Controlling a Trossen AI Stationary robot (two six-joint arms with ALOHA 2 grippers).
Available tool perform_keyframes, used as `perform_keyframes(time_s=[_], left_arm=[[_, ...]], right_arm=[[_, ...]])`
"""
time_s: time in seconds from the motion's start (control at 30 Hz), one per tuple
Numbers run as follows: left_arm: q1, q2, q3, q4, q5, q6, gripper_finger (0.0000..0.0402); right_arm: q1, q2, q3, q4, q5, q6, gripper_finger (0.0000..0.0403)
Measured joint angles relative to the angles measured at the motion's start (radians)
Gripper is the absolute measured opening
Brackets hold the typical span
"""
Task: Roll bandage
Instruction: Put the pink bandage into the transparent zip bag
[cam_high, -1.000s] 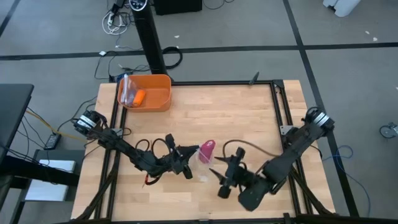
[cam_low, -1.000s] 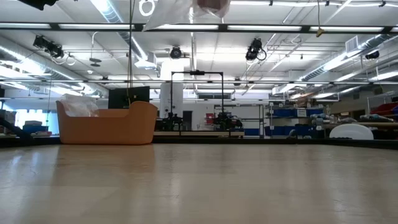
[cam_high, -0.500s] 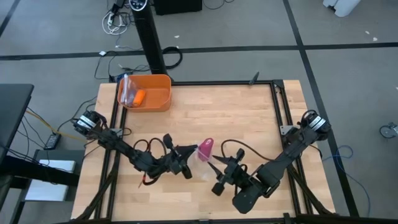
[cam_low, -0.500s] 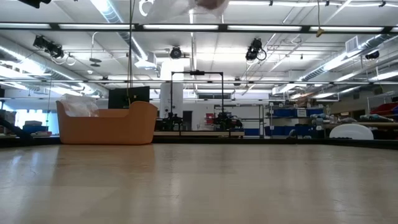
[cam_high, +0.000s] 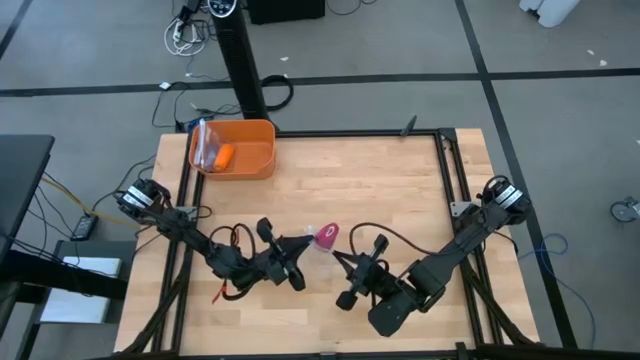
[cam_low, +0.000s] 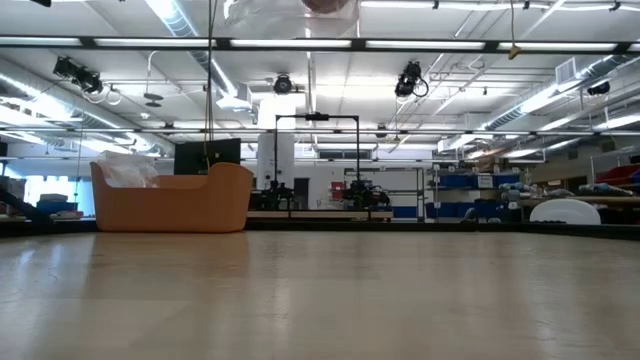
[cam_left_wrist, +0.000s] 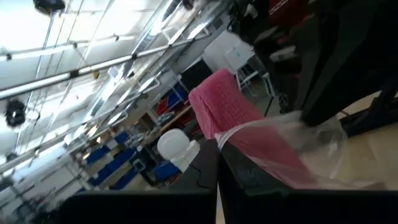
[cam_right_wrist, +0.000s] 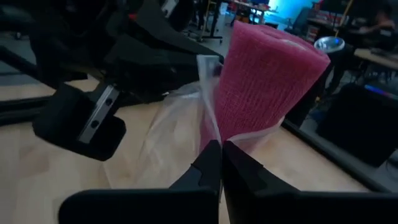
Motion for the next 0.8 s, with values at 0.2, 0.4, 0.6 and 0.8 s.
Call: perform_keyframes(time_s=[0.2,0.4,0.6,0.8], left_arm=[[-0.01,0.0,0.0,-0.017,-0.065,-0.04,0.002],[-0.047,0.0,0.0,-0.037,-0.111,-0.156,0.0051],[-0.07,0.0,0.0,-0.039,-0.111,-0.23,0.0091],[-0.085,0.0,0.0,-0.04,-0.148,-0.237,0.0124]], right_arm=[[-0.007,-0.037,0.0,0.054,-0.023,-0.155,0.0003],[-0.017,-0.069,0.0,0.053,-0.045,-0.227,0.0001],[-0.02,-0.074,0.0,0.046,-0.074,-0.249,0.0001],[-0.019,-0.074,0.0,0.016,-0.079,-0.25,0.0]])
